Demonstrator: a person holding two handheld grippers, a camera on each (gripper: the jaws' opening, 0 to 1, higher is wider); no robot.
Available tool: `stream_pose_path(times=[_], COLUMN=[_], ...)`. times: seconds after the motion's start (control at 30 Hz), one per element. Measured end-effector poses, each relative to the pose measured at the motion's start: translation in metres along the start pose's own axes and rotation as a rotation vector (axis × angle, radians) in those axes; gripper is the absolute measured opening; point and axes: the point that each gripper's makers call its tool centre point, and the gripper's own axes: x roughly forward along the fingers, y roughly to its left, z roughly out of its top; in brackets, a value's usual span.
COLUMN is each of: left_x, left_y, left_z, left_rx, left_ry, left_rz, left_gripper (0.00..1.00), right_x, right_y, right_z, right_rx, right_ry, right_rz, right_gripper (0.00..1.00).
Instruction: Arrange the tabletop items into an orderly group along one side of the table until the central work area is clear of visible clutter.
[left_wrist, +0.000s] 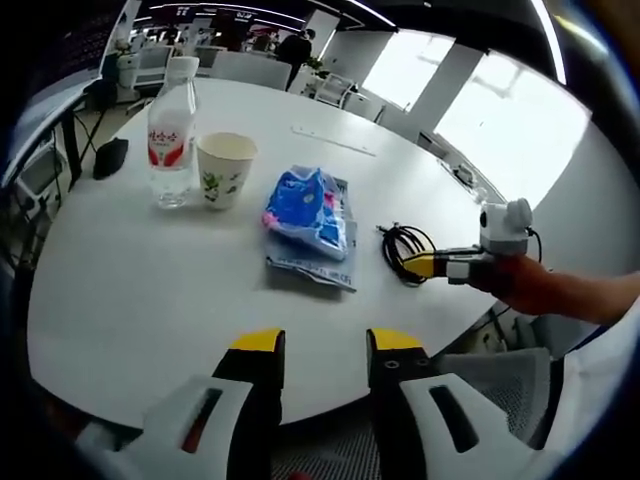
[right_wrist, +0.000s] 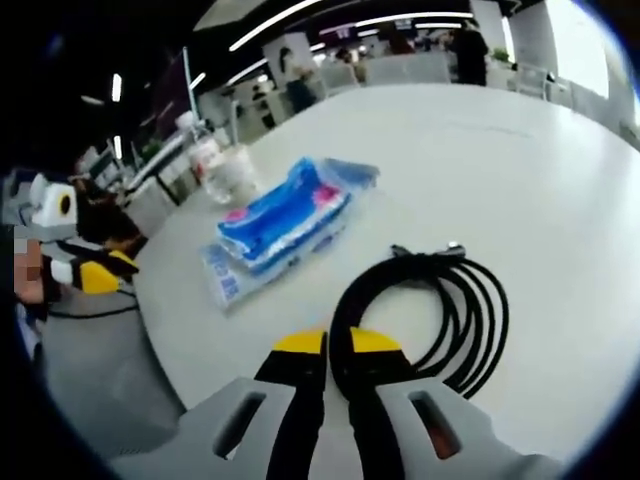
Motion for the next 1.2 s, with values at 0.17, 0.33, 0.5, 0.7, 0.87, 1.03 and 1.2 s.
stream_pose_path(times=[0.17,0.33,0.5,0.7,0.87,1.03,1.2], left_x=[0.003,0.006,0.01,0.017,0.024,0.035,0.043], left_y=[-0.001,-0.005,-0.007,-0.011,-0.014,-0.015,-0.021], left_z=[-0.001,-0.003,-0.002,0.003,0.011,0.015,0.019], left_rx=[-0.01,-0.014,-0.016,0.006,0.0,-0.04,-0.057], left_ry=[0.001,0.008,0.012,0.027,0.026,0.022,0.023], left_rz=[0.003,0.002,0.0,-0.006,-0.011,-0.007,-0.013], left_gripper=[0.31,0.3,0.3,0.3,0.29,0.27,0.27], right_x=[-0.001,-0.002,-0.003,-0.001,0.0,0.005,0.012], right_y=[0.0,0.001,0.0,-0.005,-0.008,-0.009,-0.009], right_z=[0.002,0.005,0.007,0.012,0.022,0.034,0.046], right_rx=[-0.014,-0.031,-0.036,-0.041,-0.04,-0.042,-0.056], right_ry=[0.001,0.002,-0.002,-0.007,-0.017,-0.028,-0.033], right_rz=[0.007,0.014,0.021,0.025,0.026,0.032,0.045], right_gripper=[0.06,0.08,0.08,0.08,0.08,0.08,0.08])
